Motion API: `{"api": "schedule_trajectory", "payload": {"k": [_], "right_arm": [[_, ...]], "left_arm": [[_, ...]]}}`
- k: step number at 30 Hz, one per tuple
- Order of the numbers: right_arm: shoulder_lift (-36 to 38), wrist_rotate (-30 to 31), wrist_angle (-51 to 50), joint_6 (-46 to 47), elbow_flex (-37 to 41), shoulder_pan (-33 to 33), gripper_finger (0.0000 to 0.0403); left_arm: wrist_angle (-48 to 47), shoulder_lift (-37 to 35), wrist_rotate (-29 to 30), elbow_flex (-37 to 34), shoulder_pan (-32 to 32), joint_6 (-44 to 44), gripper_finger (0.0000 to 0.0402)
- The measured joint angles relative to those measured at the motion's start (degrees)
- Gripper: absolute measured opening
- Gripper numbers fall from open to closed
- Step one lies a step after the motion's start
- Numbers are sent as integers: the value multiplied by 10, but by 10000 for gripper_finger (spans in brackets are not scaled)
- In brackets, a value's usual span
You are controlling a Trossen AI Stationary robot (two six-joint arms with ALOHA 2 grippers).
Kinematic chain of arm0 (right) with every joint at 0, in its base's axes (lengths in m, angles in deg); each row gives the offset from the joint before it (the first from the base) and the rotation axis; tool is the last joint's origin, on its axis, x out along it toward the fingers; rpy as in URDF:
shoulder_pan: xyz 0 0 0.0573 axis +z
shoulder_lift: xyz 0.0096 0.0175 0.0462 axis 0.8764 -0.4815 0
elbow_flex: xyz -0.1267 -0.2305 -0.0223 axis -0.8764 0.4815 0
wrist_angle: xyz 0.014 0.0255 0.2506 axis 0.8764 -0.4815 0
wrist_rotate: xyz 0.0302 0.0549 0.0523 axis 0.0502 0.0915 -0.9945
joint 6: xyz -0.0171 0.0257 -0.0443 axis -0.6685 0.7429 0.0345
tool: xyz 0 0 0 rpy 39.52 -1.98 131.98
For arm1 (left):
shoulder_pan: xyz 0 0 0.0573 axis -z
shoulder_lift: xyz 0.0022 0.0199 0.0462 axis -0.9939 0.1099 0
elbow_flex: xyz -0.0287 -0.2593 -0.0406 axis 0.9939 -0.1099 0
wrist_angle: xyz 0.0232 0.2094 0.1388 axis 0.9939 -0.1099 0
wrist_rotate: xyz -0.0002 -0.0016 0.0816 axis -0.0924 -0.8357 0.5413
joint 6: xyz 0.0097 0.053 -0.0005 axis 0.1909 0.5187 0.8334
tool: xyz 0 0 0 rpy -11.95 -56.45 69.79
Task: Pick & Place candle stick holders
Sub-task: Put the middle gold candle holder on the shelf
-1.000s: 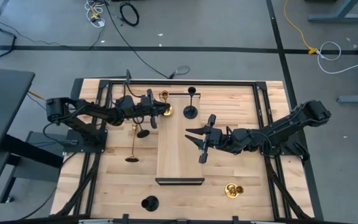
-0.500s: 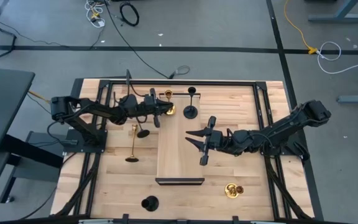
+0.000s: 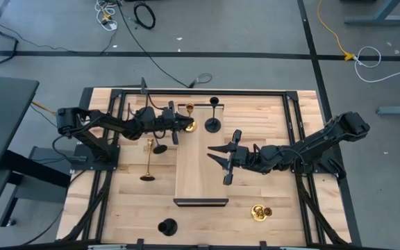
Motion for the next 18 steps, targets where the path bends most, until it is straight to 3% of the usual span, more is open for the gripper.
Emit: {"api": "schedule_trajectory", "payload": {"k": [18], "right_arm": [[0,0,0,0,0,0,96]], "left_arm": [[-10,0,6,0,0,0,43]]}}
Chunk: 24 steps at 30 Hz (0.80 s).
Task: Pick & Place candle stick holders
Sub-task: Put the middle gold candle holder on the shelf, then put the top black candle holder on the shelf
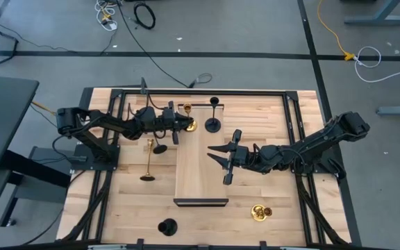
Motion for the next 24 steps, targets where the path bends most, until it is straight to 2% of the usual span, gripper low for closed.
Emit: {"api": "schedule_trajectory", "payload": {"k": [14,17,24], "right_arm": [[0,0,0,0,0,0,96],[0,0,0,0,0,0,96],[0,0,-1,0,0,0,96]], "left_arm": [[4,-8,-8,0,0,-1,159],[-12,-22,-11,0,0,-3,176],[-125,-88,-13,0,0,0,190]]}}
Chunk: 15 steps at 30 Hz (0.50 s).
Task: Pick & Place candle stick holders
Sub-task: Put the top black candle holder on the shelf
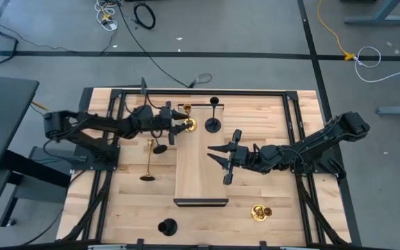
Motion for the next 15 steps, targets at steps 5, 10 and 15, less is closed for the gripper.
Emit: {"api": "schedule_trajectory", "payload": {"k": [5,10,15], "right_arm": [[0,0,0,0,0,0,96],[0,0,0,0,0,0,96],[0,0,0,5,0,0,96]], "left_arm": [[-70,-62,0,0,0,7,190],[-164,-130,6,0,0,18,190],[-320,-205,33,0,0,15,190]]}}
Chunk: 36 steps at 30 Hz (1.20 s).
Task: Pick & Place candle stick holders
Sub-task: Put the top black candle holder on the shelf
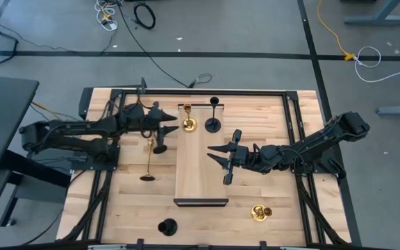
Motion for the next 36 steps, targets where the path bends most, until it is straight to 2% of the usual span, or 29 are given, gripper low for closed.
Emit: {"api": "schedule_trajectory", "payload": {"k": [6,11,13,16,22,25,31,36], "right_arm": [[0,0,0,0,0,0,96],[0,0,0,1,0,0,96],[0,0,0,0,0,0,96],[0,0,0,-1,0,0,96],[0,0,0,-3,0,0,96],[0,-1,0,-2,0,0,96],[0,-2,0,15,0,0,96],[0,-2,0,26,0,11,96]], "left_arm": [[-168,-93,47,0,0,4,190],[-262,-162,97,0,0,-63,190],[-299,-182,134,0,0,-115,190],[-374,-199,199,0,-2,-245,190],[-516,-200,212,0,-28,-459,190],[-539,-198,210,0,-39,-536,190],[-514,-198,200,0,-45,-611,190],[-512,-165,206,0,-45,-696,190]]}}
